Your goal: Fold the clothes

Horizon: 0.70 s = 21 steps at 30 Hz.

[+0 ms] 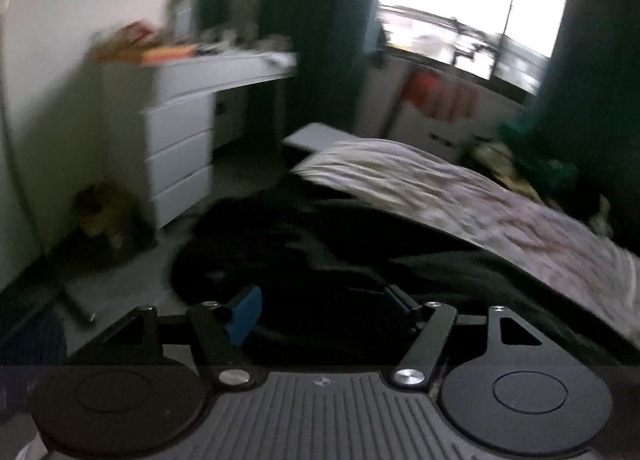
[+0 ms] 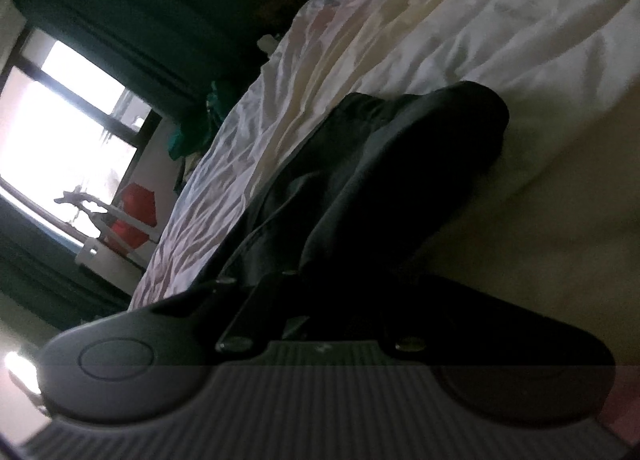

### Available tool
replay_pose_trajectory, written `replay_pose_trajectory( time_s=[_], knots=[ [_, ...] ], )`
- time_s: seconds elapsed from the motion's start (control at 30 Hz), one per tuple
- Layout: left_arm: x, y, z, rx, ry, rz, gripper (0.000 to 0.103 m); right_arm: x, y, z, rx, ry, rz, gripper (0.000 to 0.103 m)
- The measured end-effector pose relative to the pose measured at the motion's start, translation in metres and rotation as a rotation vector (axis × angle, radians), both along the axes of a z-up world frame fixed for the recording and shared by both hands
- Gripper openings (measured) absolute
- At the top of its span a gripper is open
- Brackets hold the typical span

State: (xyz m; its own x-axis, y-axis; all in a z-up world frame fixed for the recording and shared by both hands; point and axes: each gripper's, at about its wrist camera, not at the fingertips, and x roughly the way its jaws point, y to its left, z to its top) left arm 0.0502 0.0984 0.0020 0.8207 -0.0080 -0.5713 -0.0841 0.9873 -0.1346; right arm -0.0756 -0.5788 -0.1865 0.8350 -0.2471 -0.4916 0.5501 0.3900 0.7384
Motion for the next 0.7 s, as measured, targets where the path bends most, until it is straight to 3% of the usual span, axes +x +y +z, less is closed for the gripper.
replay_pose_trajectory(
  time_s=[0.17,0.33,0.4,0.57,0.7],
  knots=[
    [0.019,-0.084,-0.011,0.072,0.005,-0.154,0.069,-0.003,-0.004,-0.006,0.012,-0.022,0.026,0.011],
    [0.047,-0.140,-0.060,0.149,0.058,-0.273,0.069,-0.007,-0.004,-0.013,0.036,-0.039,0.026,0.014],
    [0.052,-0.153,-0.079,0.179,0.092,-0.300,0.068,-0.009,-0.004,-0.016,0.038,-0.042,0.033,0.015],
    [0.078,-0.155,-0.121,0.162,0.219,-0.311,0.066,-0.013,-0.006,-0.023,0.072,-0.059,0.014,0.021],
    [0.087,-0.153,-0.136,0.164,0.261,-0.309,0.066,-0.011,-0.010,-0.024,0.091,-0.067,-0.014,0.037]
  ],
)
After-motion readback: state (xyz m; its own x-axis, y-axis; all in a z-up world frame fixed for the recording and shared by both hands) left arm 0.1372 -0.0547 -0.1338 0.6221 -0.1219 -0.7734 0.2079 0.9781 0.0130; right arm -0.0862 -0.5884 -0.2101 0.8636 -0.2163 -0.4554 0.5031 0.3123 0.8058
